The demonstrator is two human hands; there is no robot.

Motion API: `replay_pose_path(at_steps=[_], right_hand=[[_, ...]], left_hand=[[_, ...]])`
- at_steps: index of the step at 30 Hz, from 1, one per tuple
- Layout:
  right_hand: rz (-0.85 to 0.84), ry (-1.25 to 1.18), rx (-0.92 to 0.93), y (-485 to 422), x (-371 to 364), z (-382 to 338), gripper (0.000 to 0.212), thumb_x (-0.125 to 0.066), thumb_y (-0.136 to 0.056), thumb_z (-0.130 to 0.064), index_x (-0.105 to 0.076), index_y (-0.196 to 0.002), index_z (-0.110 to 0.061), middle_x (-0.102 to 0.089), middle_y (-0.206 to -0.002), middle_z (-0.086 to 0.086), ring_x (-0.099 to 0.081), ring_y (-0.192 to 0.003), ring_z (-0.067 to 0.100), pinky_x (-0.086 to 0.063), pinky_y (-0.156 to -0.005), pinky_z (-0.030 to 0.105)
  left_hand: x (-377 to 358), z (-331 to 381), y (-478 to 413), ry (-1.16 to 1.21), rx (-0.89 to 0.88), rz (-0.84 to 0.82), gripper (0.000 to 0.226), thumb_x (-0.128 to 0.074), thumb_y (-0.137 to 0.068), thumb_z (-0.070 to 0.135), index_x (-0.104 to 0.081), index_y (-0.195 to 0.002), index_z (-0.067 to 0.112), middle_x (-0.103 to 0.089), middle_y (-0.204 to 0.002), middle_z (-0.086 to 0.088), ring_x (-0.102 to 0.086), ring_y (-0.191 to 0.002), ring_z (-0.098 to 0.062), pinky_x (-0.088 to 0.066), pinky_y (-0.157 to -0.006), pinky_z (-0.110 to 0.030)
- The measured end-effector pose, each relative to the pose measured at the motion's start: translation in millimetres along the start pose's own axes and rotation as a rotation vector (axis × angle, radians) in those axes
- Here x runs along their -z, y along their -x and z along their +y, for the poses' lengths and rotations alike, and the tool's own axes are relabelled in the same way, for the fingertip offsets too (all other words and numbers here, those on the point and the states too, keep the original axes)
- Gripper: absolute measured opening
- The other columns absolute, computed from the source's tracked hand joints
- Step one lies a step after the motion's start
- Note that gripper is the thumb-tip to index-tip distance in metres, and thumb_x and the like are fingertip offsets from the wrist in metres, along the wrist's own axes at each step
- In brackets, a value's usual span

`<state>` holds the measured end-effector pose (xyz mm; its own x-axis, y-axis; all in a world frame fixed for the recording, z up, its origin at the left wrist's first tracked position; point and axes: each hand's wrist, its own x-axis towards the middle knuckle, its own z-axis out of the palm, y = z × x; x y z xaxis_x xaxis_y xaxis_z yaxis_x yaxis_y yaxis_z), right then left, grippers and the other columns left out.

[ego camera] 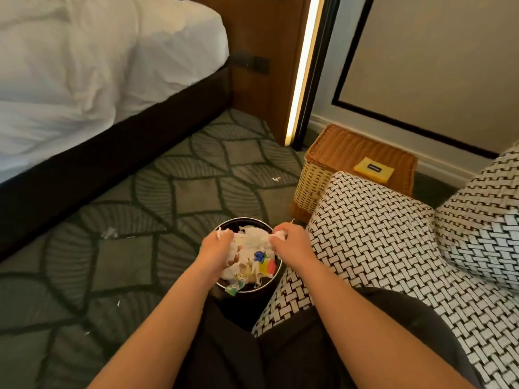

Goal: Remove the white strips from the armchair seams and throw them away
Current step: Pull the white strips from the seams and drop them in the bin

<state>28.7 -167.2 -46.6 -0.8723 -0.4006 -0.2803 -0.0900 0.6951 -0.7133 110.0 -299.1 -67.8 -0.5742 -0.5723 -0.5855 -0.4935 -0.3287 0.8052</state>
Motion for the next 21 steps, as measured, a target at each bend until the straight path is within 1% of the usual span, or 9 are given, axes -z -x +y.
replay_pose_path(at_steps=[1, 3, 6, 7, 10, 12, 16, 19, 21], right_hand=[[-0.019, 0.032, -0.019, -9.3, -7.2, 2.4, 0.022, -0.057, -0.086, -0.013, -0.065, -0.106, -0.01, -0.064, -0.108, 0.007, -0.059, -0.096, 0.02, -0.046, -0.074, 0.025], [-0.065, 0.097, -0.065, -23.7, -20.8, 9.3, 0.024, -0.055, -0.085, -0.011, -0.064, -0.108, -0.013, -0.063, -0.108, 0.006, -0.06, -0.09, 0.02, -0.045, -0.063, 0.022], [-0.129, 0.167, -0.094, -43.4, -46.6, 21.7, 0.026, -0.054, -0.083, -0.009, -0.063, -0.106, -0.011, -0.065, -0.105, 0.009, -0.063, -0.09, 0.03, -0.052, -0.077, 0.031], [-0.15, 0.187, -0.107, -49.4, -54.3, 25.2, 0.026, -0.054, -0.083, -0.009, -0.063, -0.107, -0.01, -0.065, -0.105, 0.011, -0.064, -0.091, 0.032, -0.052, -0.08, 0.034], [-0.209, 0.296, -0.112, -68.6, -72.5, 33.3, 0.032, -0.056, -0.086, -0.013, -0.059, -0.118, -0.01, -0.058, -0.12, 0.011, -0.055, -0.111, 0.029, -0.046, -0.089, 0.033], [-0.23, 0.353, -0.104, -81.8, -81.1, 37.4, 0.034, -0.056, -0.087, -0.016, -0.058, -0.121, -0.014, -0.055, -0.126, 0.008, -0.051, -0.117, 0.027, -0.044, -0.091, 0.032], [-0.215, 0.48, -0.105, -94.7, -97.1, 45.0, 0.033, -0.054, -0.086, -0.018, -0.059, -0.119, -0.02, -0.057, -0.124, 0.005, -0.05, -0.117, 0.025, -0.046, -0.089, 0.032], [-0.171, 0.594, -0.104, -99.7, -102.4, 50.6, 0.036, -0.053, -0.089, -0.017, -0.055, -0.125, -0.02, -0.052, -0.128, 0.007, -0.042, -0.122, 0.026, -0.045, -0.092, 0.036], [-0.2, 0.611, -0.103, -102.3, -105.7, 55.9, 0.039, -0.052, -0.09, -0.015, -0.051, -0.129, -0.017, -0.043, -0.134, 0.007, -0.04, -0.124, 0.027, -0.043, -0.095, 0.036]], left_hand=[[1.5, -7.2, -15.7, -0.13, -0.009, -0.023, 0.022, -0.048, -0.087, 0.024, -0.061, -0.092, 0.006, -0.066, -0.096, -0.02, -0.064, -0.09, -0.035, -0.054, -0.082, -0.048], [0.4, -13.9, -35.7, -0.324, -0.001, -0.096, 0.033, -0.048, -0.085, 0.024, -0.059, -0.108, 0.004, -0.064, -0.109, -0.018, -0.061, -0.1, -0.034, -0.052, -0.088, -0.047], [-3.1, -12.9, -54.2, -0.556, -0.032, -0.158, 0.037, -0.045, -0.092, 0.018, -0.047, -0.124, 0.0, -0.054, -0.121, -0.011, -0.052, -0.115, -0.03, -0.045, -0.088, -0.031], [-4.5, -12.5, -60.2, -0.624, -0.039, -0.198, 0.039, -0.044, -0.094, 0.016, -0.045, -0.129, 0.0, -0.051, -0.128, -0.013, -0.048, -0.12, -0.029, -0.042, -0.093, -0.031], [-4.2, -15.0, -79.0, -0.791, -0.036, -0.312, 0.044, -0.04, -0.096, 0.015, -0.038, -0.14, 0.005, -0.041, -0.143, -0.011, -0.04, -0.13, -0.026, -0.034, -0.104, -0.029], [-3.9, -17.0, -91.6, -0.862, -0.011, -0.341, 0.047, -0.038, -0.098, 0.016, -0.031, -0.143, 0.007, -0.036, -0.147, -0.012, -0.037, -0.133, -0.027, -0.031, -0.105, -0.029], [-11.4, -17.5, -107.0, -0.99, 0.047, -0.412, 0.051, -0.037, -0.099, 0.024, -0.025, -0.145, 0.006, -0.03, -0.15, -0.013, -0.033, -0.134, -0.03, -0.031, -0.109, -0.036], [-22.2, -19.9, -115.0, -1.13, 0.088, -0.504, 0.051, -0.038, -0.098, 0.029, -0.029, -0.143, 0.008, -0.032, -0.149, -0.014, -0.037, -0.132, -0.031, -0.037, -0.105, -0.04], [-23.9, -21.2, -116.6, -1.214, 0.106, -0.522, 0.057, -0.042, -0.096, 0.033, -0.025, -0.145, 0.01, -0.026, -0.151, -0.013, -0.034, -0.133, -0.031, -0.038, -0.105, -0.041]])
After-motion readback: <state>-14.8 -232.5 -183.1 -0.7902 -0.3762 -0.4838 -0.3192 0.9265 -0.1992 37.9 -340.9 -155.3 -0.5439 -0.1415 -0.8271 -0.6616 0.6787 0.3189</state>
